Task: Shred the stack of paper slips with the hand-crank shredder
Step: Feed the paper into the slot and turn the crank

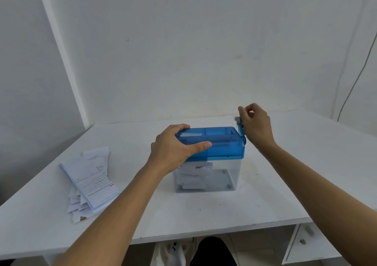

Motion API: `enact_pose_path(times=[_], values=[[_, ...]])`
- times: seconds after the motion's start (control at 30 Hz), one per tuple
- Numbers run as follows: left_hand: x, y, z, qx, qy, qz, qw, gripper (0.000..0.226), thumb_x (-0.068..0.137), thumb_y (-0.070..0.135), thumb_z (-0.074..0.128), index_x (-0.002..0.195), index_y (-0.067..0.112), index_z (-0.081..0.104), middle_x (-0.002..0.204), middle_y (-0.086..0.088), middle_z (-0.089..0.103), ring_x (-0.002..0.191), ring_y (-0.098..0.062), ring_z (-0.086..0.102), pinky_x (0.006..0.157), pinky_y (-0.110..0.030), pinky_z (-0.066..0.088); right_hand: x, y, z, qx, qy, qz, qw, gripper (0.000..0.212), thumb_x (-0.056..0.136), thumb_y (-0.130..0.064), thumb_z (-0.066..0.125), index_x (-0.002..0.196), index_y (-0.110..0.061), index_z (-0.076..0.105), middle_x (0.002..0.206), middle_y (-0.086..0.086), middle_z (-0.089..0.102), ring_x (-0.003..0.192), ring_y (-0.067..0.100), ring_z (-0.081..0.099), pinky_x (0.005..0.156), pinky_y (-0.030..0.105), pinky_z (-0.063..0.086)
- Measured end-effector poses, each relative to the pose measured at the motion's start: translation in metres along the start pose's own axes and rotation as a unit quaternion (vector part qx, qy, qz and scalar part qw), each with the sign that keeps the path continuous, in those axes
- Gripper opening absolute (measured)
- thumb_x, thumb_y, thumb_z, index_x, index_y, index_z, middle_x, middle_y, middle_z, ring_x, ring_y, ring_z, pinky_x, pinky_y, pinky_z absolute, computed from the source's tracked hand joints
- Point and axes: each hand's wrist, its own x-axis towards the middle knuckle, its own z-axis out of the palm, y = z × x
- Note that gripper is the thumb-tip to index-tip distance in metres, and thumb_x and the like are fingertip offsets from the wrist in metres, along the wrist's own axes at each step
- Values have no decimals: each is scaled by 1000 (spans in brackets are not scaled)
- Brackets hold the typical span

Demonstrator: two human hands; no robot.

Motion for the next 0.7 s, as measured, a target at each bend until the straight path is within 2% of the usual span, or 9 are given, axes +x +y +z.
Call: enact_pose_path(times=[0.1, 0.2, 0.27, 0.37, 0.43, 0.57, 0.7], values=[[0, -1, 1, -2, 4, 1, 1000, 101, 37, 91, 67, 124, 41, 56, 121, 23, 56, 117, -8, 54, 106, -41, 48, -5, 21, 9, -76, -55, 19, 995, 34, 103, -37, 51, 84, -9, 56, 74, 1, 59, 62, 11, 51, 58, 22, 40], [-1, -1, 1, -3, 8, 5, 1000, 100, 39, 91, 67, 124, 40, 56, 118, 25, 55, 115, -6, 54, 106, -41, 48, -30, 46, 12, -66, -82, 39, 994, 44, 105, -32, 49, 70, -5, 52, 63, 7, 55, 58, 17, 45, 55, 29, 38], [-1, -1, 2, 0, 13, 8, 1000, 98, 39, 91, 66, 123, 41, 56, 117, 27, 54, 115, -7, 53, 106, -41, 47, -50, 53, 6, -58, -85, 59, 993, 41, 105, -24, 46, 72, -2, 58, 63, 5, 60, 57, 17, 50, 53, 28, 40], [-1, -1, 2, 5, 12, 6, 1000, 99, 40, 92, 65, 124, 41, 56, 117, 29, 53, 116, -6, 53, 108, -42, 45, -73, 54, -6, -67, -105, 63, 990, 46, 106, -35, 42, 77, -8, 66, 65, 3, 65, 51, 9, 54, 55, 26, 43], [-1, 0, 2, 8, 11, 4, 1000, 102, 39, 92, 64, 126, 39, 56, 119, 27, 53, 115, -6, 52, 108, -42, 44, -84, 49, -17, -68, -132, 66, 987, 48, 104, -43, 42, 80, -11, 67, 64, 3, 66, 51, 10, 55, 54, 23, 45], [-2, 2, 2, 7, 11, 5, 1000, 104, 38, 93, 64, 127, 38, 56, 121, 24, 54, 116, -6, 53, 108, -43, 44, -99, 33, -42, -49, -151, 50, 986, 55, 103, -45, 41, 72, -7, 67, 55, 6, 65, 46, 12, 56, 51, 24, 47], [-2, 2, 1, 7, 11, 0, 1000, 105, 38, 93, 64, 128, 38, 56, 121, 25, 54, 116, -6, 52, 108, -43, 44, -106, 18, -57, -3, -161, 30, 987, 54, 100, -46, 44, 74, -5, 68, 57, 8, 65, 46, 12, 55, 50, 23, 46]])
